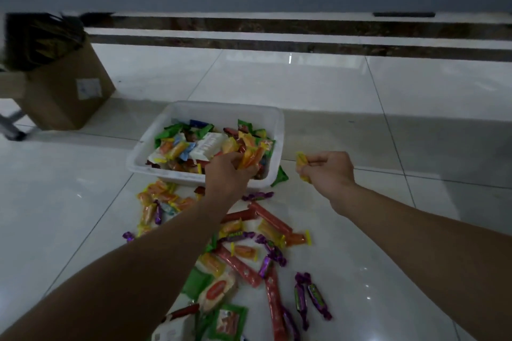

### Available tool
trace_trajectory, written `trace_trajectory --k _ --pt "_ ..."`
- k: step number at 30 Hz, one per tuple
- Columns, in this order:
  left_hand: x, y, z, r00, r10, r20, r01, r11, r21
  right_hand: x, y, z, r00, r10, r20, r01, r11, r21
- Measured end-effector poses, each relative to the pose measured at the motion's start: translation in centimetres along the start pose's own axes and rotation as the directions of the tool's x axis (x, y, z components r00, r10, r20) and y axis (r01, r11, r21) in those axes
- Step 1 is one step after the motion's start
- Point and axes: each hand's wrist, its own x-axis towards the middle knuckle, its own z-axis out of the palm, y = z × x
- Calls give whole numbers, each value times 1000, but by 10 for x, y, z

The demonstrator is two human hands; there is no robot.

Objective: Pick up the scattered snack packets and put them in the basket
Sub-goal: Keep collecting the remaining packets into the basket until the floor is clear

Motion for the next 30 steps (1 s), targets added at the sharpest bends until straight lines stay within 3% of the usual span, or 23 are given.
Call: trace_trajectory --k 6,15,22,30 --pt "39 -16 -17 998 -48 -44 44 995 -86 26 -31 55 999 43 0 -42 992 123" --pt "108 -32 -13 993 -48 -111 37 995 -96 71 -54 103 998 63 -6 -62 990 124" --pt "153 -39 -4 996 -55 -74 46 992 -117 100 -57 122 994 109 -21 -107 990 94" --pt "145 -52 -10 999 47 -21 -48 999 -9 121 -64 132 996 60 -61 -55 995 84"
